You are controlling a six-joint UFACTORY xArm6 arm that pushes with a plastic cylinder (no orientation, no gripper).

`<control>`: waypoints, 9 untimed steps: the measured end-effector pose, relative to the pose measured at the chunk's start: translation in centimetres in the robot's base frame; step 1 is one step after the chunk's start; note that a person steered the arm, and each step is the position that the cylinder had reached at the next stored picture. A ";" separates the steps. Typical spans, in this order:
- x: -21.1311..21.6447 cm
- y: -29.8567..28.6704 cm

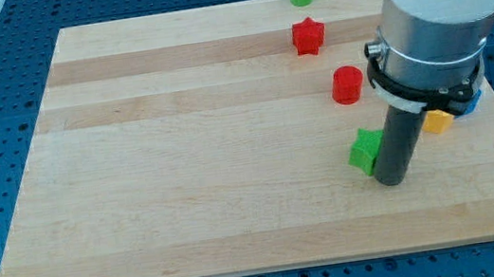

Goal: Push green star right diagonally towards red circle

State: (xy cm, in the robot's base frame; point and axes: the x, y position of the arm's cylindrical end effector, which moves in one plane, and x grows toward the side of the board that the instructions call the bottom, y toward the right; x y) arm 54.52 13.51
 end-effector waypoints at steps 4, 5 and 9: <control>2.1 4.8; 1.5 4.7; -4.8 -1.6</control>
State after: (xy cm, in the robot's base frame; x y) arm 49.76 11.88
